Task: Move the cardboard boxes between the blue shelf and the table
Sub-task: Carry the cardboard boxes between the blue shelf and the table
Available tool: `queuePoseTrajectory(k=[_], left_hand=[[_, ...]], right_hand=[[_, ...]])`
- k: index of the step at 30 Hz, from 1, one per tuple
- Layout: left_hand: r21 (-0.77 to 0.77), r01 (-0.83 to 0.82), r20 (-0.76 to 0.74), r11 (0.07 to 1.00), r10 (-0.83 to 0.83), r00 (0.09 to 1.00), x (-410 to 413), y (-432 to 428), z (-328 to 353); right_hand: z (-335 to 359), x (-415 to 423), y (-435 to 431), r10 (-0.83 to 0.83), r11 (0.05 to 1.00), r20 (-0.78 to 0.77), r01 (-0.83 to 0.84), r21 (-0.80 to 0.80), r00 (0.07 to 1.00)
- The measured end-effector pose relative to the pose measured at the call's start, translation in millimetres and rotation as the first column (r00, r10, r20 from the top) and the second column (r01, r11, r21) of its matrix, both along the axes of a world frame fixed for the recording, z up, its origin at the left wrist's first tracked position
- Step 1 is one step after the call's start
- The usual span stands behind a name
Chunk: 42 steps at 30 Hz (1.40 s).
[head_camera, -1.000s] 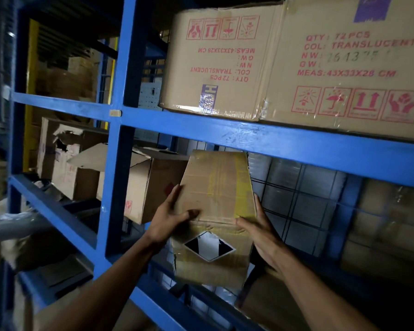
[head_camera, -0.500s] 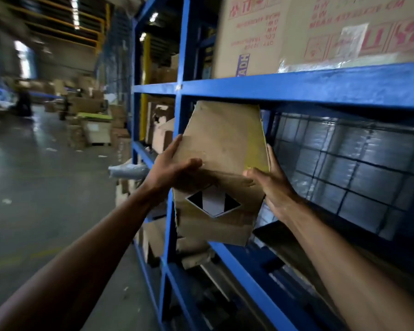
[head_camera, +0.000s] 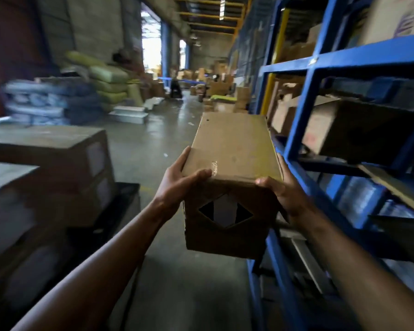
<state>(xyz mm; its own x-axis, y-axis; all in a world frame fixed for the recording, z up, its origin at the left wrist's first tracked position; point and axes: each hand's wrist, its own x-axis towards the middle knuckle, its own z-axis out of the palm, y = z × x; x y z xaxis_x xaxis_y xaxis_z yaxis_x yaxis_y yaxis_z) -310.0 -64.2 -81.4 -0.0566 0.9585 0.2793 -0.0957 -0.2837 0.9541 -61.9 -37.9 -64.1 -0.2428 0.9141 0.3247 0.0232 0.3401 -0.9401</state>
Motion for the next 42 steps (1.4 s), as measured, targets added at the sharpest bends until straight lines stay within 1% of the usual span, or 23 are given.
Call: queuePoseTrajectory(k=[3, 7, 11, 15, 17, 20, 24, 29, 33, 37, 39, 42], left_hand=[[-0.078, -0.127, 0.010, 0.989, 0.128, 0.992, -41.7, -50.4, -31.5], [-0.136, -0.271, 0.004, 0.953, 0.274, 0.962, -83.3, -124.9, -63.5], [-0.204, -0.378, -0.025, 0.903, 0.381, 0.924, -111.4, -202.9, -81.3], [-0.202, -0.485, -0.086, 0.851, 0.478, 0.874, -122.7, -279.6, -83.5], [-0.191, -0.513, -0.083, 0.837, 0.507, 0.858, -122.5, -317.0, -83.5], [-0.174, -0.566, -0.059, 0.806, 0.565, 0.823, -124.7, -366.8, -79.9], [-0.129, -0.624, -0.083, 0.771, 0.619, 0.781, -130.2, -425.1, -67.7], [-0.016, -0.740, -0.172, 0.672, 0.727, 0.664, -147.2, -490.6, -45.5], [0.034, -0.821, -0.169, 0.569, 0.813, 0.557, -164.9, -534.5, -29.9], [0.051, -0.888, -0.169, 0.458, 0.880, 0.444, -197.6, -564.1, -23.6], [0.054, -0.900, -0.154, 0.432, 0.894, 0.420, -216.4, -572.5, -25.1], [0.032, -0.924, -0.137, 0.381, 0.918, 0.373, -238.0, -577.1, -29.3]], right_hand=[[-33.4, -45.9, -21.5, 0.143, 0.987, -0.038, -0.146, -0.065, 0.989], [-74.5, -96.2, -61.0, 0.313, 0.939, -0.019, -0.313, -0.141, 0.950], [-95.6, -132.5, -111.7, 0.410, 0.895, -0.003, -0.403, -0.191, 0.912], [-101.8, -155.2, -161.7, 0.491, 0.854, 0.035, -0.473, -0.217, 0.870], [-101.2, -164.0, -187.0, 0.528, 0.833, 0.055, -0.505, -0.225, 0.847], [-96.9, -175.1, -226.4, 0.543, 0.824, 0.073, -0.515, -0.235, 0.837], [-82.1, -189.7, -273.4, 0.596, 0.793, 0.086, -0.568, -0.223, 0.798], [-57.0, -218.8, -318.8, 0.650, 0.754, 0.063, -0.633, -0.177, 0.757], [-39.5, -253.1, -347.8, 0.711, 0.702, 0.086, -0.697, -0.145, 0.698], [-23.3, -295.7, -366.9, 0.758, 0.652, 0.120, -0.750, -0.110, 0.641], [-20.5, -320.4, -371.6, 0.779, 0.624, 0.149, -0.776, -0.087, 0.609], [-24.1, -354.6, -381.0, 0.794, 0.605, 0.120, -0.792, -0.076, 0.596]])
